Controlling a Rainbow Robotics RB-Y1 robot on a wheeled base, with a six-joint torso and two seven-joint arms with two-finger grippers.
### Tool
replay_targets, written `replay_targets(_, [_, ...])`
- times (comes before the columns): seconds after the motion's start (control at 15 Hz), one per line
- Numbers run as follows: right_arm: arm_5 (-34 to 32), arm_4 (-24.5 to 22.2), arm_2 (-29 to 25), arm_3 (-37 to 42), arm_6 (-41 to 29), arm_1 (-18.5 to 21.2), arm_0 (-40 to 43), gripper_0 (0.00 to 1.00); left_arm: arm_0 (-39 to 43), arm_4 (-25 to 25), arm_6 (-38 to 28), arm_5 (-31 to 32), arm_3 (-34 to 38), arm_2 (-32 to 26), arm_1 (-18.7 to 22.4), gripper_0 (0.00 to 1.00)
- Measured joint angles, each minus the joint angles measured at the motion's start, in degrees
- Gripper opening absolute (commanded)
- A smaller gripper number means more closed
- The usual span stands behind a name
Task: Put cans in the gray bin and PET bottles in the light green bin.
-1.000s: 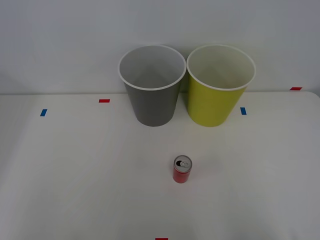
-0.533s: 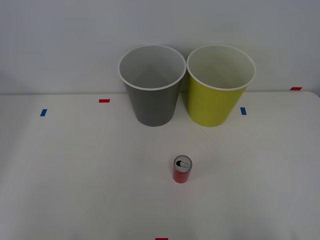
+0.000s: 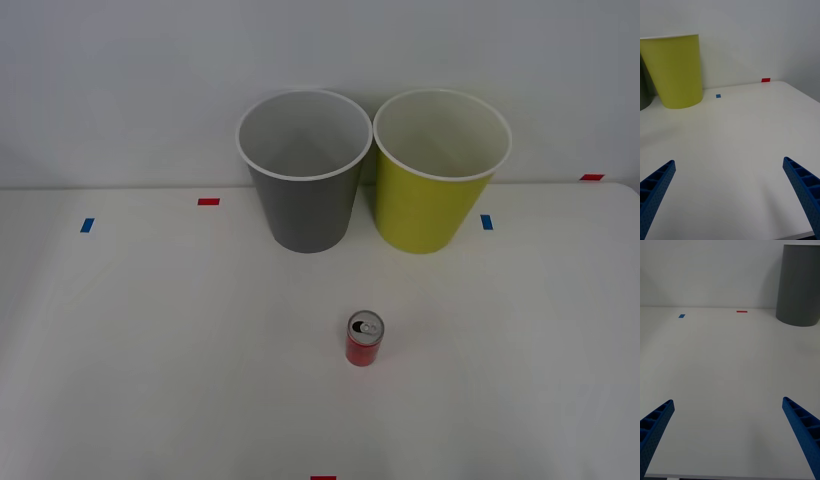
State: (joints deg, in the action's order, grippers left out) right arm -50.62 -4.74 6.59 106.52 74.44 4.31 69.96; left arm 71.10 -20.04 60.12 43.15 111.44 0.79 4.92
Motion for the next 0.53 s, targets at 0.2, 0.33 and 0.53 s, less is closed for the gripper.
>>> replay_targets(0.2, [0.0,0.0,0.0,0.0,0.0,0.0,0.0,1.00,0.0,0.0,0.0,0.0,0.0,0.0,0.0,1.00])
replay_targets(0.33, [0.0,0.0,0.0,0.0,0.0,0.0,0.0,1.00,0.0,0.0,0.0,0.0,0.0,0.0,0.0,1.00])
replay_targets(0.53, [0.0,0.0,0.0,0.0,0.0,0.0,0.0,1.00,0.0,0.0,0.0,0.0,0.0,0.0,0.0,1.00])
